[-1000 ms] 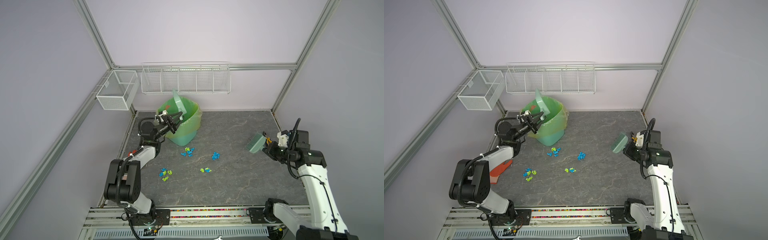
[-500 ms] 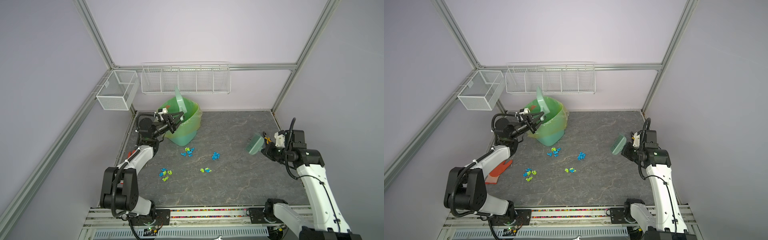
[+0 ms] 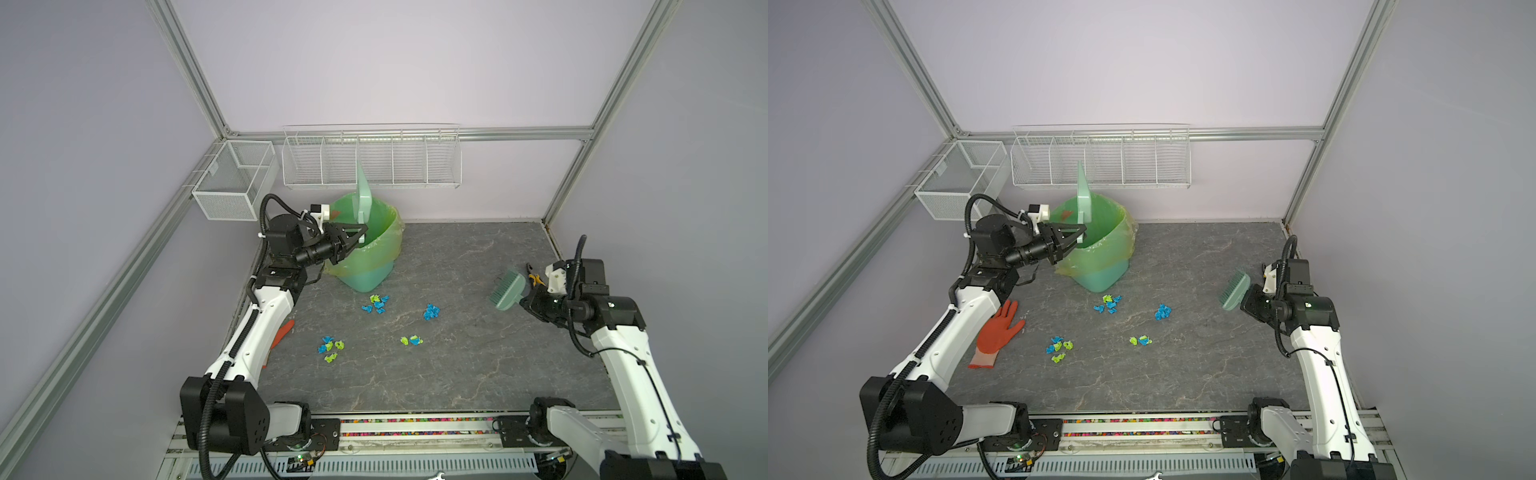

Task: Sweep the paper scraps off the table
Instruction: 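Tilt the dustpan over the bin with the left gripper to tip scraps in, then lower the empty dustpan beside the scraps while the right gripper brings the brush over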

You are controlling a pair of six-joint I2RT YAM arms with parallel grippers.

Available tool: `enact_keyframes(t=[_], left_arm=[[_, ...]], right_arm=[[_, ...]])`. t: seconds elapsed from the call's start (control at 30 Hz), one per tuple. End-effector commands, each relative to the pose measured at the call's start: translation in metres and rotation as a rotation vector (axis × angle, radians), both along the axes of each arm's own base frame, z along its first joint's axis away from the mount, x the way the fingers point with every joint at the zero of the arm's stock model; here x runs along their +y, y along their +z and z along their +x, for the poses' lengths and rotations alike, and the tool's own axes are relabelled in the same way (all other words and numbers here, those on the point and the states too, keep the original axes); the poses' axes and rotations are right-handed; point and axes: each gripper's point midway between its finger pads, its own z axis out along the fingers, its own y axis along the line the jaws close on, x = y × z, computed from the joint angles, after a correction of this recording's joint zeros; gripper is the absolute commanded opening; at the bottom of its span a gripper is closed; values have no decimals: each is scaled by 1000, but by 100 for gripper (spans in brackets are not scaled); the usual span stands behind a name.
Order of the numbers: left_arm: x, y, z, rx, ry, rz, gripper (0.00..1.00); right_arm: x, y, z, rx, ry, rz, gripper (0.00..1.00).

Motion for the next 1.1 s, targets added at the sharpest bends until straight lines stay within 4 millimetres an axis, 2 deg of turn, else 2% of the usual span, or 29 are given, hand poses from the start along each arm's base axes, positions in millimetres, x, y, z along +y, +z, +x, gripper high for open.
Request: enact_keyframes(t=[0.0, 0.27, 0.47, 0.7, 0.8, 1.0, 1.07], left_arm=[[3, -3, -5, -25, 2, 64, 0], [-6, 16, -23, -113, -53, 120, 0], [-13, 11, -38, -151, -56, 306, 0], [-27, 1, -50, -149, -73, 352, 0], [-31, 0, -56, -168, -64, 394, 0], [-61, 3, -69, -207, -149, 459, 0], [-69, -2, -74, -216, -168, 510, 0]], right_arm=[[1, 1, 3, -6, 2, -4, 7], [2, 4, 2, -8, 10, -11, 7], [6, 4, 5, -8, 21, 12, 7], [10, 6, 6, -10, 33, 33, 7], [12, 10, 13, -41, 39, 41, 7], [20, 11, 17, -44, 58, 66, 7], [23, 12, 19, -50, 61, 70, 7]])
